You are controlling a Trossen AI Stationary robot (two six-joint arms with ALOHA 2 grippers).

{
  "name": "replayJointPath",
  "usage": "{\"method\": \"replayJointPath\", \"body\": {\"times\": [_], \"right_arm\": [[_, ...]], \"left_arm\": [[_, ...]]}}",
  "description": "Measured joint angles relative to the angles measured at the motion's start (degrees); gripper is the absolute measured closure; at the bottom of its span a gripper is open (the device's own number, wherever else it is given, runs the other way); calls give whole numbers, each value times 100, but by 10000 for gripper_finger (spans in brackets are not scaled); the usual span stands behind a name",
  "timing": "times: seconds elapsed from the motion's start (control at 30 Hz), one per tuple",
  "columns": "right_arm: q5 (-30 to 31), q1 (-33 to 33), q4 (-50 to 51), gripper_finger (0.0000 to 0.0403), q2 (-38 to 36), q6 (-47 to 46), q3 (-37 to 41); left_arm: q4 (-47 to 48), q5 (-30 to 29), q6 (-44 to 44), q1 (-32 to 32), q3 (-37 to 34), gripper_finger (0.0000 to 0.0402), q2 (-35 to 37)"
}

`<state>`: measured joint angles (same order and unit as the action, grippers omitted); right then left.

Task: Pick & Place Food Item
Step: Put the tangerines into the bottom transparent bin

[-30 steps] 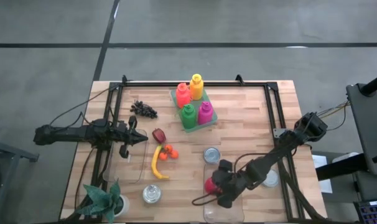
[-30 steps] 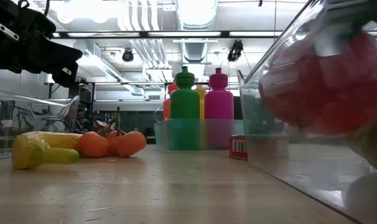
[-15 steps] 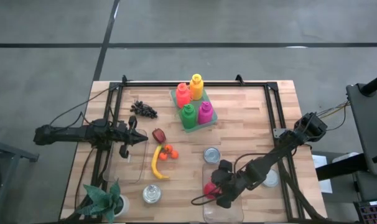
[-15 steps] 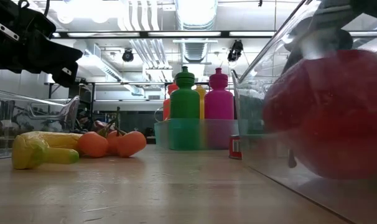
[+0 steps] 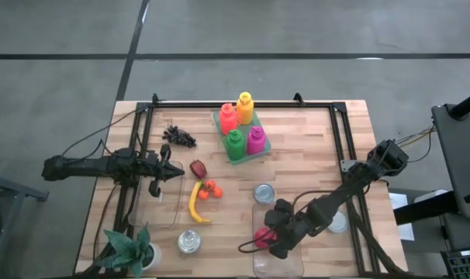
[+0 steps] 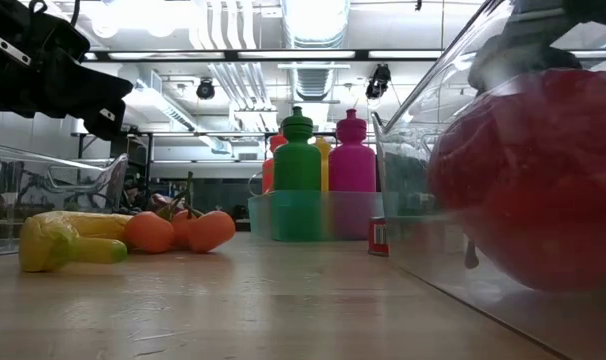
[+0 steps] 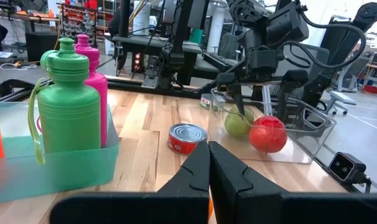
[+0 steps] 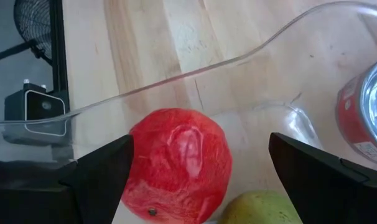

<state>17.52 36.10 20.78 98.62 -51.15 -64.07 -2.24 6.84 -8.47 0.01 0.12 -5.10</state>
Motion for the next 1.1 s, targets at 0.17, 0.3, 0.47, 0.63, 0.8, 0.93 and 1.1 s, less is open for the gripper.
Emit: {"method": "replayJointPath", "body": {"times": [0.17,0.3,0.47,0.63,0.8,0.93,1.1], "right_arm": [[0,0,45,33,-222,109,0],[128,0,125,33,-714,340,0],[985,-110,154,33,-1371,382,-3],[1825,-248,-20,33,-1887,691,-34],[1168,-511,-452,33,-2091,2006,-42],[1112,-736,-1020,33,-2076,2820,-23],[1056,-985,-2921,33,-1930,4187,248]], "left_arm": [[0,-1,0,0,-2,401,0],[-2,-1,0,2,-2,401,0],[0,0,0,1,-1,401,0],[-2,1,0,1,0,401,0],[-2,-1,0,2,-2,401,0],[-1,0,0,1,0,401,0],[-2,-1,0,0,-2,401,0]]}}
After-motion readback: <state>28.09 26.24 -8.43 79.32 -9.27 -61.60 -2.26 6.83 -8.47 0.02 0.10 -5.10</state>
